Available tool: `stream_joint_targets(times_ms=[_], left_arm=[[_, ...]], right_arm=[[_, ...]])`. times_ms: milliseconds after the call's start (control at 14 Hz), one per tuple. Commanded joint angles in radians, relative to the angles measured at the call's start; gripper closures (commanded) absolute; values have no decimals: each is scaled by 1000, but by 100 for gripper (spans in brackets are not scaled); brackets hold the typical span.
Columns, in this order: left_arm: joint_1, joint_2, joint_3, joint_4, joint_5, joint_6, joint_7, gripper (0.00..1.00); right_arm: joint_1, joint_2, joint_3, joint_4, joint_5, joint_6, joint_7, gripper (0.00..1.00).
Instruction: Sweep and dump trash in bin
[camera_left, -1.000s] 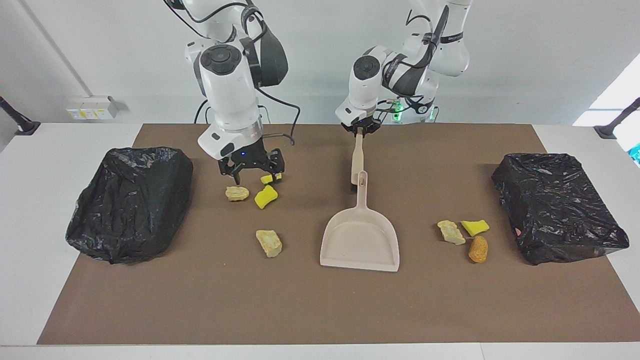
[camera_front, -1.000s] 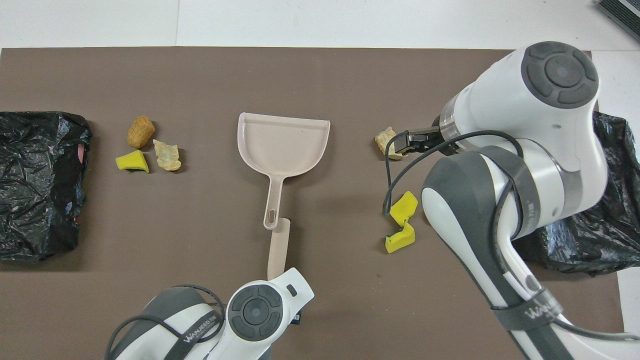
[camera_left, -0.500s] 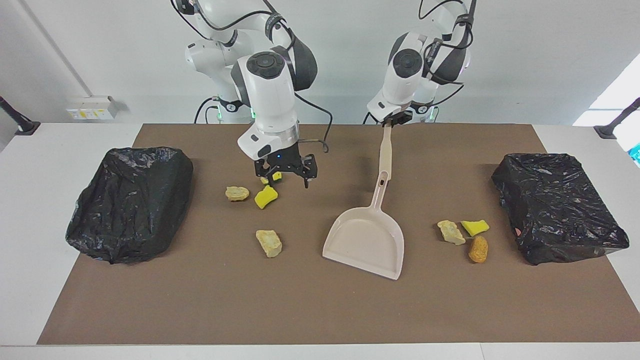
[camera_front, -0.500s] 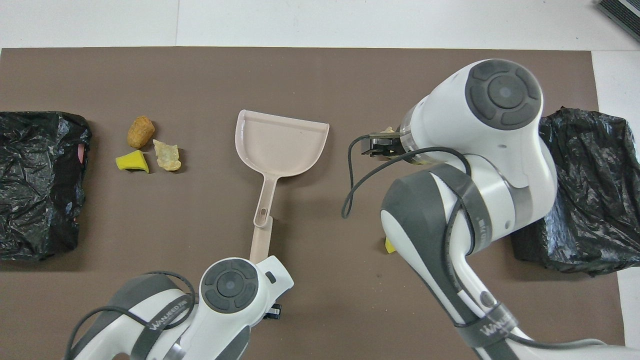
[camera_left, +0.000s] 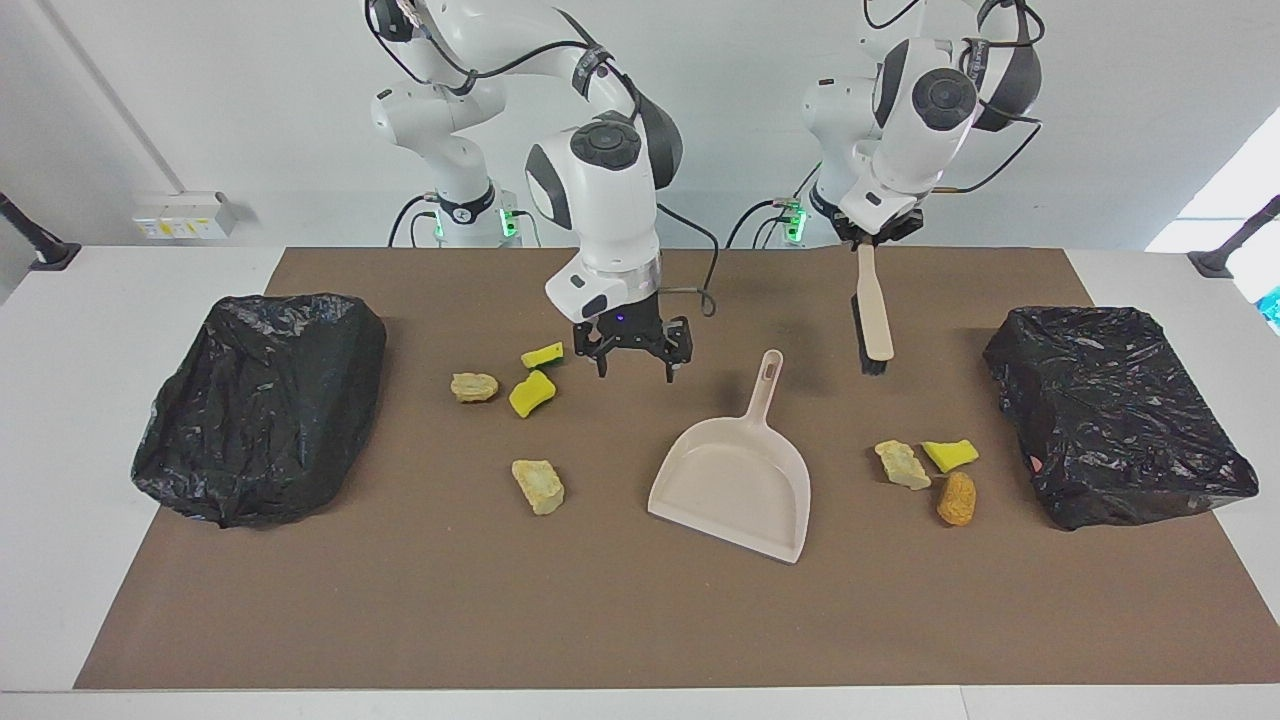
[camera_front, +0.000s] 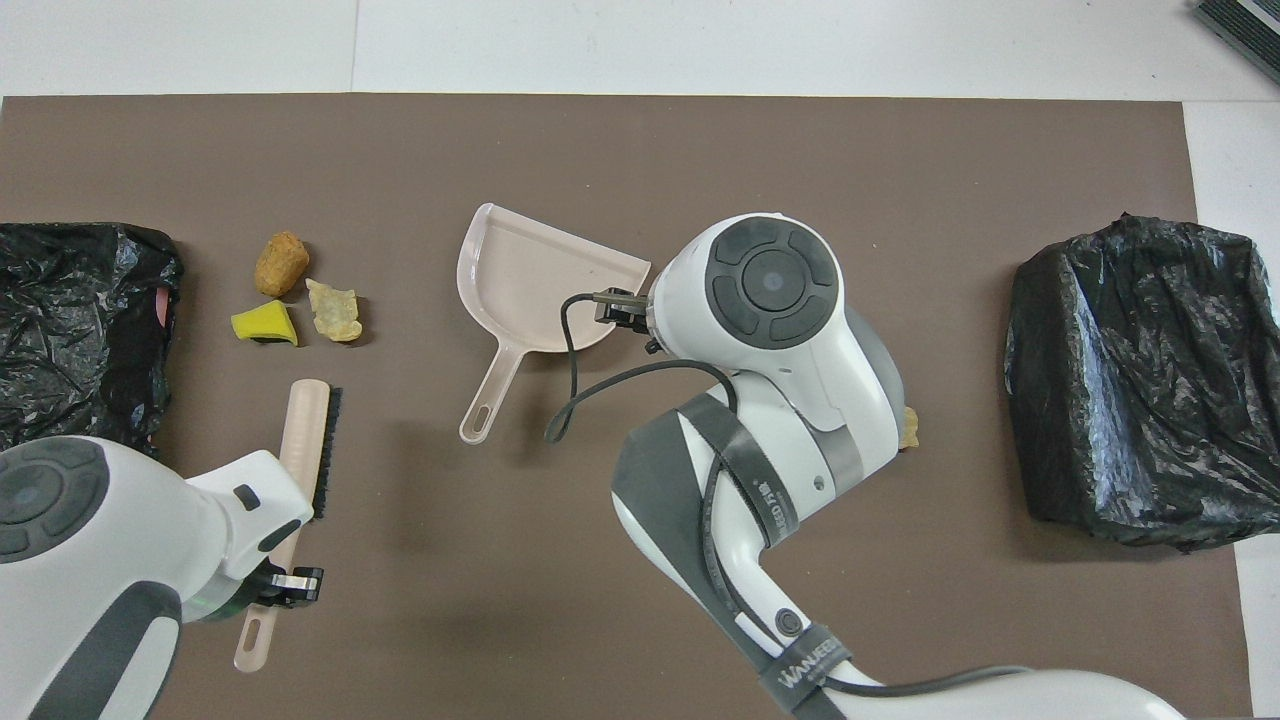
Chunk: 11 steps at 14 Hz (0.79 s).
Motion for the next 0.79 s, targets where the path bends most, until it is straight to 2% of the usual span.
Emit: stream_joint_targets(times_ms=[0, 286, 714], left_arm=[[82, 29, -14, 39, 20, 54, 10, 100], [190, 84, -12, 68, 20, 188, 22, 100], [256, 296, -12, 283, 92, 210, 27, 100]], right_arm=[[64, 43, -2, 3, -6, 75, 140, 0], [155, 133, -9, 32, -44, 131, 319, 0], [234, 251, -13, 114, -143, 177, 502, 0]])
